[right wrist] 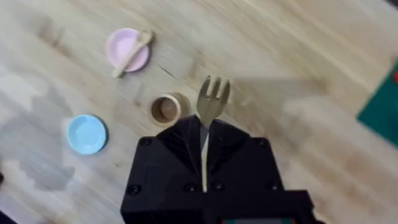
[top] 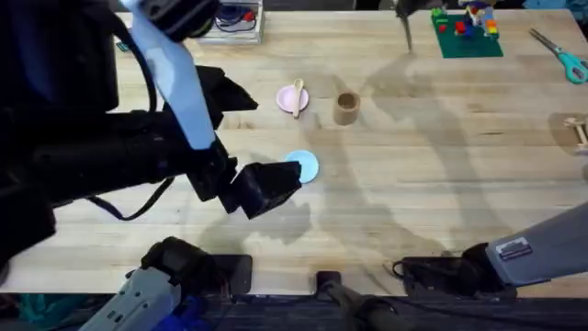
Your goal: Pick up a utensil and set it on the pink plate, then put the other utensil in the container.
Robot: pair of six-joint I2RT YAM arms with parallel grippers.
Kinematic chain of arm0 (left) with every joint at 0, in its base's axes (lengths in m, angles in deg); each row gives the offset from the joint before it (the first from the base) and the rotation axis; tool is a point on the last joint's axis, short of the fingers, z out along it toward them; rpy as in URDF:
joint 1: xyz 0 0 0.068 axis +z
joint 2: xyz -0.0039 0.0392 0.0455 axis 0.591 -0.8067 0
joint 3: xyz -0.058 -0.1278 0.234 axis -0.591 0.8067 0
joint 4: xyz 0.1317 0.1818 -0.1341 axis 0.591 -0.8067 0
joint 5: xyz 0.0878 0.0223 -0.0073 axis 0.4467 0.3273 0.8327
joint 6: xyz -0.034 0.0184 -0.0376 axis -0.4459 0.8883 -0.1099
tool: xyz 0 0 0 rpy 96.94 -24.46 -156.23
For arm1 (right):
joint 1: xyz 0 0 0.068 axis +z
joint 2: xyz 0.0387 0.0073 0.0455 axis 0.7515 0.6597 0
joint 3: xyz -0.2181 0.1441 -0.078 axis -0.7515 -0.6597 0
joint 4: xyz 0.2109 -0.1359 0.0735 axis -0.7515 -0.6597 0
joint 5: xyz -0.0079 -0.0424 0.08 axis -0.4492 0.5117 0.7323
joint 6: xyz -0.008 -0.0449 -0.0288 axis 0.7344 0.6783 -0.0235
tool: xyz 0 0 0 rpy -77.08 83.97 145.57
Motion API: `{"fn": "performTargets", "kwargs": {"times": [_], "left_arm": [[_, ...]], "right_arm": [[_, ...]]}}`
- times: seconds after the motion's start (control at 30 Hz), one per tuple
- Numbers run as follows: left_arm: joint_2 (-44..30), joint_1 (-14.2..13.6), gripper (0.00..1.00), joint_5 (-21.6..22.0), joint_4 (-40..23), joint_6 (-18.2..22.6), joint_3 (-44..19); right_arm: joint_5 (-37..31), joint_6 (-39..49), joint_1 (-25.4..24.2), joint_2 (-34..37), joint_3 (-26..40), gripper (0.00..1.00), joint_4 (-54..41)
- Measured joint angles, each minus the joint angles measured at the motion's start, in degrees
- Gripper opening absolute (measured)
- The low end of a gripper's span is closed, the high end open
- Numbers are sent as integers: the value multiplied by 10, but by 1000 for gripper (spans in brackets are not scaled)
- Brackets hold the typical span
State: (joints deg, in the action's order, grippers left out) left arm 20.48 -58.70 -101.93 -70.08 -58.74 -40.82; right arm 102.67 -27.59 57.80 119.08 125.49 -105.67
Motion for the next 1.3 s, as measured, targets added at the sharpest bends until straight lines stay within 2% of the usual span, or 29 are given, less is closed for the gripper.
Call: {"fn": "performTargets", "kwargs": {"times": [0.43,0.77,1.13,1.3], "left_arm": [[0,0,993,0,0,0,0],[0,0,993,0,0,0,0],[0,0,993,0,0,0,0],[0,0,993,0,0,0,0]], "right_arm": [[234,241,0,0,0,31,17],[380,303,-6,0,0,31,38],[457,333,-14,0,-2,31,53],[468,342,-17,0,-46,31,116]]}}
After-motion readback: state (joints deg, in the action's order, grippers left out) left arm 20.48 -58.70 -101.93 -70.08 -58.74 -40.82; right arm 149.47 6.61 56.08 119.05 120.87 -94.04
